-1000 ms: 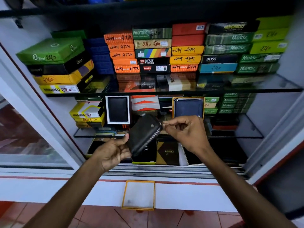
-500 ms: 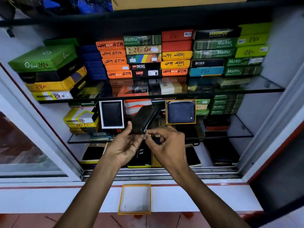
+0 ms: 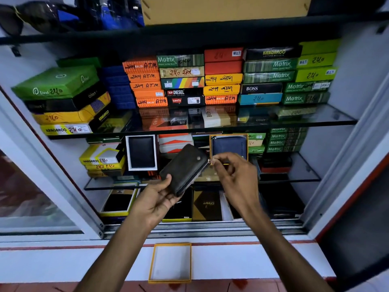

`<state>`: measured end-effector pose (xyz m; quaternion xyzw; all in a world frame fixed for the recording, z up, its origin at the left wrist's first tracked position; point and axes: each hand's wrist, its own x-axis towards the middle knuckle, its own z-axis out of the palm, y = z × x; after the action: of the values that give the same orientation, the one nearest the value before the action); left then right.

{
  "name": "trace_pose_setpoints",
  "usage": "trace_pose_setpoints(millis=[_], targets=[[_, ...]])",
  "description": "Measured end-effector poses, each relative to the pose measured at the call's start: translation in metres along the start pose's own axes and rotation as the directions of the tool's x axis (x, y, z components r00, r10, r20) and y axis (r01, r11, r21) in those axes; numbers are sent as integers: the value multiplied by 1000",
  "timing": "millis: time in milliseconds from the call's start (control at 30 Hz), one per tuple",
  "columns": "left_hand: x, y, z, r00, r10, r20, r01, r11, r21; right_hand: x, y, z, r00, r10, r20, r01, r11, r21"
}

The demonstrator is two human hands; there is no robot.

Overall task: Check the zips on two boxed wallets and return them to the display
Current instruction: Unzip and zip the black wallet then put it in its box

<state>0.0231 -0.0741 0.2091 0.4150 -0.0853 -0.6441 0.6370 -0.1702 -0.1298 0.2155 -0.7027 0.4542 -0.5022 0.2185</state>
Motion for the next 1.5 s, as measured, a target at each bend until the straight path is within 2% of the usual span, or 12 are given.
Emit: trace_pose_setpoints(millis=[133,300,467,633,733,867,933,1033,1167,1300,1400,1500], targets=[[-3,15,-15,993,-8,119,-16,979,203,18,12,-18,972,-40,230,52,998,-47],[-10,36,-19,958,-152,244,3,854,520,45,4,-18,895,-163,414,177,984,5],[-15,36,-3,911,-272,311,18,777,629,60,-6,0,697,-305,649,279,949,147],[-18,24,5,890,-338,306,69,764,642,61,-3,18,644,-326,692,274,943,190],[-17,19,6,902,-329,281,109,801,588,59,5,17,664,-248,705,142,968,207],[-18,14,4,963,-179,200,56,863,503,49,22,-1,785,129,606,-322,920,223],[-18,15,-2,988,-61,143,-14,881,473,36,29,-12,748,316,584,-532,811,244],[-22,15,-12,975,131,177,-209,808,551,11,30,-19,712,300,635,-590,746,310],[-31,13,-22,864,352,359,-503,609,613,-10,29,-20,855,105,508,-351,839,417],[-40,10,-38,704,411,579,-710,418,567,-27,25,-22,953,-110,284,-40,879,475],[-45,3,-50,574,459,678,-816,246,524,-38,27,-20,922,-368,119,311,888,338],[-46,-3,-56,523,489,698,-842,169,512,-46,28,-15,892,-448,55,413,860,300]])
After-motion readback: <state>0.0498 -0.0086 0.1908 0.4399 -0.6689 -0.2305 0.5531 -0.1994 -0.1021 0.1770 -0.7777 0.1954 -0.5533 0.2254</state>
